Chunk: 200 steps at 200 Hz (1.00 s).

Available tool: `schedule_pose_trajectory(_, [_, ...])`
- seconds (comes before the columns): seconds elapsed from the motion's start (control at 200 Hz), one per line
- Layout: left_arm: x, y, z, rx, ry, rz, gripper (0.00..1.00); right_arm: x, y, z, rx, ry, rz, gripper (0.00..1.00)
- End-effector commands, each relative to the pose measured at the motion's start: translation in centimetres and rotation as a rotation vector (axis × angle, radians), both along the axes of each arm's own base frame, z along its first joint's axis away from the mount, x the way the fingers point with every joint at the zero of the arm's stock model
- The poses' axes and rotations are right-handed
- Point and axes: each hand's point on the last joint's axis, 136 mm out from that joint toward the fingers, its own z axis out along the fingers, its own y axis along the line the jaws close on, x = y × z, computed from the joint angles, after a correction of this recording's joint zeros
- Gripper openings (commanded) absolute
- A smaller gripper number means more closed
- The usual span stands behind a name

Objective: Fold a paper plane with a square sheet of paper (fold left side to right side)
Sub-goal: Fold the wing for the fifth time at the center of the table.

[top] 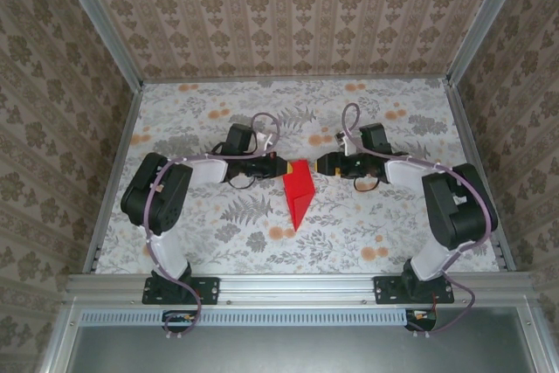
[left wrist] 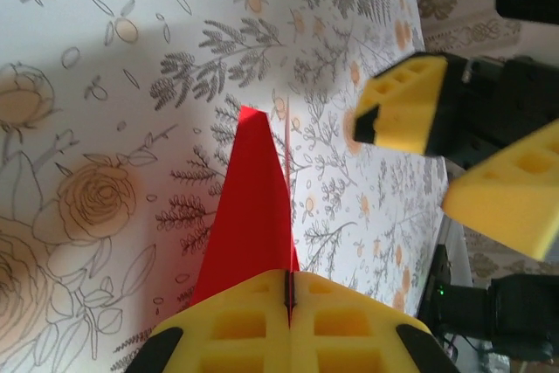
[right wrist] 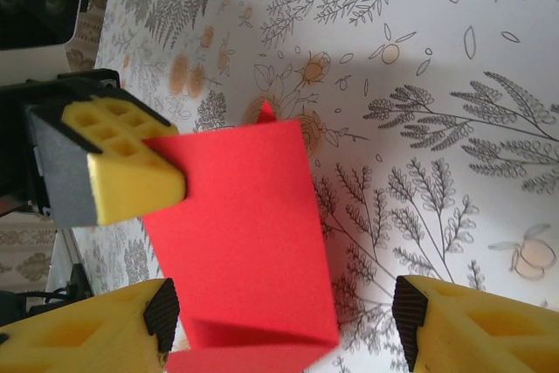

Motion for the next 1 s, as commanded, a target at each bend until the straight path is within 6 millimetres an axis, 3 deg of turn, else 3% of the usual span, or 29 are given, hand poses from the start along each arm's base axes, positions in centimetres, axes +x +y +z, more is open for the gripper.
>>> schedule_pose_trajectory(0.0, [-1.0,0.0,0.7,-0.048,-0.039,-0.073,0.0,1.1,1.2,0.8,0.066,-0.071,0.071,0.68])
schedule_pose_trajectory(0.26, [-1.2,-0.1,0.2,-0.058,-0.032,-0.081,0.0,1.1,2.3,-1.9,0.123,-0.01,0.125,0.63])
schedule_pose_trajectory(0.45, [-1.2,-0.2,0.0,-0.063,-0.03,-0.087,0.0,0.7,3.3,-2.8,0.174,0.028,0.159,0.58])
schedule_pose_trajectory(0.665, [-1.1,-0.2,-0.5,-0.057,-0.021,-0.084,0.0,0.4,4.0,-2.3,0.212,0.034,0.187,0.46])
schedule_pose_trajectory(0.995, [-1.0,-0.1,-1.9,-0.034,-0.002,-0.081,0.0,-0.1,3.5,-1.7,0.165,0.022,0.183,0.23])
